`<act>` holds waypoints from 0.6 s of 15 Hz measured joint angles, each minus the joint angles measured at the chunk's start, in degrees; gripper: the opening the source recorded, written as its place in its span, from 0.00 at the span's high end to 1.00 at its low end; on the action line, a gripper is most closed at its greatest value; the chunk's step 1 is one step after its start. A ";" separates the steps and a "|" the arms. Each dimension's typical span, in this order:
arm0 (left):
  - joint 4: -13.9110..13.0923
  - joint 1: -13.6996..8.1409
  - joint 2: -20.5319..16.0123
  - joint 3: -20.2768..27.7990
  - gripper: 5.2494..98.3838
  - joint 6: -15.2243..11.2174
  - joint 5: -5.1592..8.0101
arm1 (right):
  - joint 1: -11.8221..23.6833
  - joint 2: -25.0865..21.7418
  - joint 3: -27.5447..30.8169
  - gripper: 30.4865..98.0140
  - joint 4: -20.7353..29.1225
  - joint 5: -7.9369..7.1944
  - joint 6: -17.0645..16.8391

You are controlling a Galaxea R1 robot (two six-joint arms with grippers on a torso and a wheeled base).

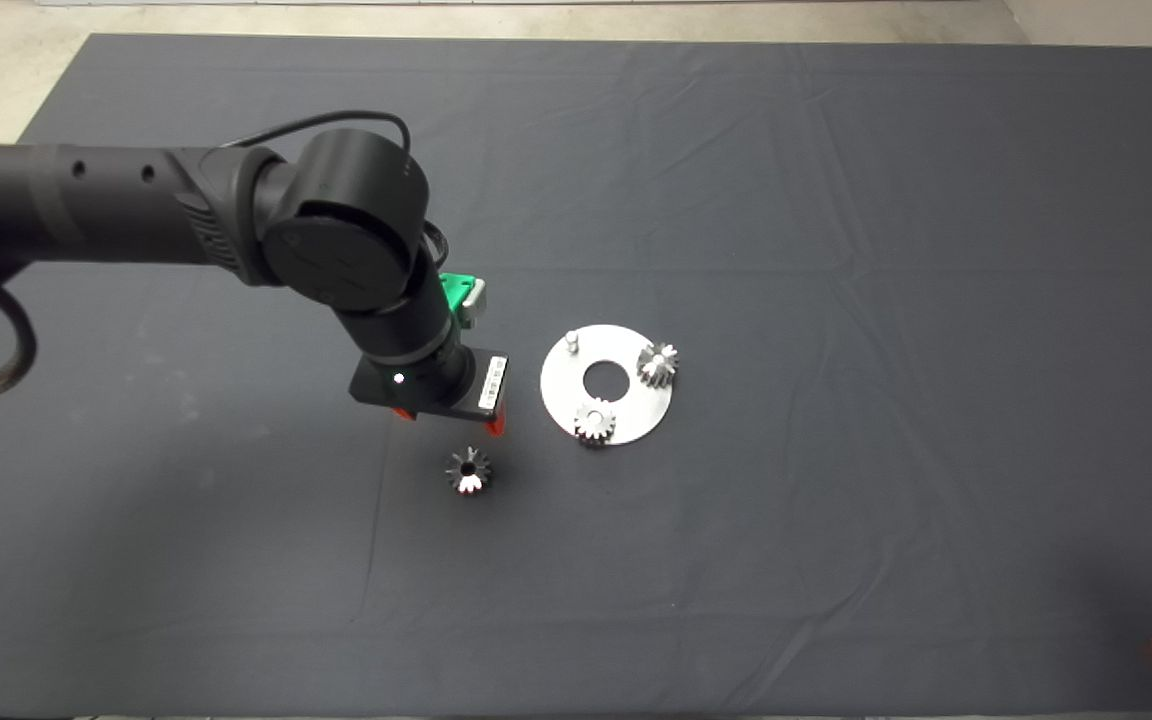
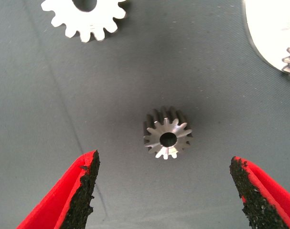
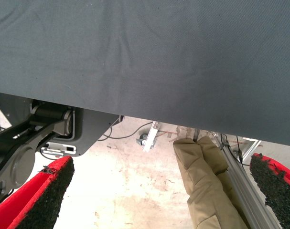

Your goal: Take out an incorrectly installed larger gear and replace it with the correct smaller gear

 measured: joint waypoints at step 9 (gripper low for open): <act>6.44 6.78 -0.81 3.87 0.32 -5.21 0.09 | 0.02 0.06 0.00 0.02 0.01 0.01 0.00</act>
